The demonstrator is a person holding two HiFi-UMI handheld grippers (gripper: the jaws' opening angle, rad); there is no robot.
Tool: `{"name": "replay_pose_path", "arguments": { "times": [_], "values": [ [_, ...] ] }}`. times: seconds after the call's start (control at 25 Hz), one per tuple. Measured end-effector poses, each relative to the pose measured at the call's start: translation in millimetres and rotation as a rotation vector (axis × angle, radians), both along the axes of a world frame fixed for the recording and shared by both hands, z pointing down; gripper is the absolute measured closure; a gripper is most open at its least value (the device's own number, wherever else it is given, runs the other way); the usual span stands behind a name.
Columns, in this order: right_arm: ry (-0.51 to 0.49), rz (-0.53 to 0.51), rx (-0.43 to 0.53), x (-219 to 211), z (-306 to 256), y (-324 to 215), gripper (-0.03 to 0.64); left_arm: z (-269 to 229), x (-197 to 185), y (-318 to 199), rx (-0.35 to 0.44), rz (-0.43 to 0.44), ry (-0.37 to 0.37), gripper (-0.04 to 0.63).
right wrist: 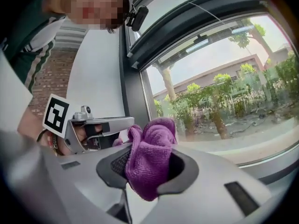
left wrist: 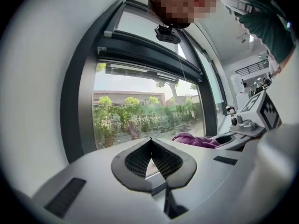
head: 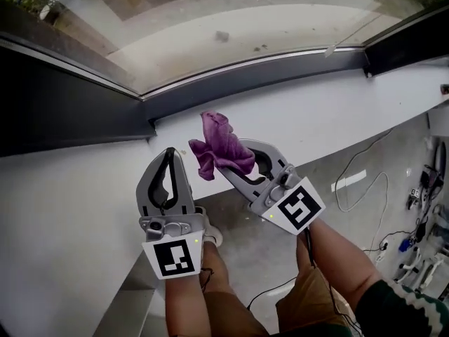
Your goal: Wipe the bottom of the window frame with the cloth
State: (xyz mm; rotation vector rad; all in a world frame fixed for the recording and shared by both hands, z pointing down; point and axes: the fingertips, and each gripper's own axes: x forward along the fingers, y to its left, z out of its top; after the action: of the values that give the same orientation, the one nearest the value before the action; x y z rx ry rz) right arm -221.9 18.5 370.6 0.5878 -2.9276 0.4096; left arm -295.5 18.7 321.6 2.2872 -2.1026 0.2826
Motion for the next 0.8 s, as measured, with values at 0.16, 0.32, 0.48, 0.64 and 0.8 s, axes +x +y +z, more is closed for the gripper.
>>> {"name": "replay_pose_path", "arguments": {
  "times": [0.16, 0.32, 0.48, 0.64, 0.8],
  "values": [
    [0.021, -0.010, -0.003, -33.9, 38.6, -9.2, 0.489, 37.5, -32.5, -4.4, 0.001, -0.056, 0.070, 0.589],
    [0.016, -0.026, -0.031, -40.0, 52.6, -11.2, 0.489, 47.7, -34.0, -5.8, -0.015, -0.093, 0.080, 0.589],
    [0.021, -0.032, -0.060, -44.6, 74.0, -12.5, 0.489, 66.6, -33.3, -8.9, -0.043, -0.100, 0.047, 0.589],
    [0.065, -0.042, -0.081, -56.5, 107.6, -11.2, 0.489, 97.2, -43.2, -6.3, -0.087, -0.104, 0.024, 0.589],
    [0.100, -0.049, -0.081, -70.2, 136.7, -16.4, 0.489, 129.4, -52.5, 1.0, -0.124, -0.127, 0.064, 0.589]
  ]
}}
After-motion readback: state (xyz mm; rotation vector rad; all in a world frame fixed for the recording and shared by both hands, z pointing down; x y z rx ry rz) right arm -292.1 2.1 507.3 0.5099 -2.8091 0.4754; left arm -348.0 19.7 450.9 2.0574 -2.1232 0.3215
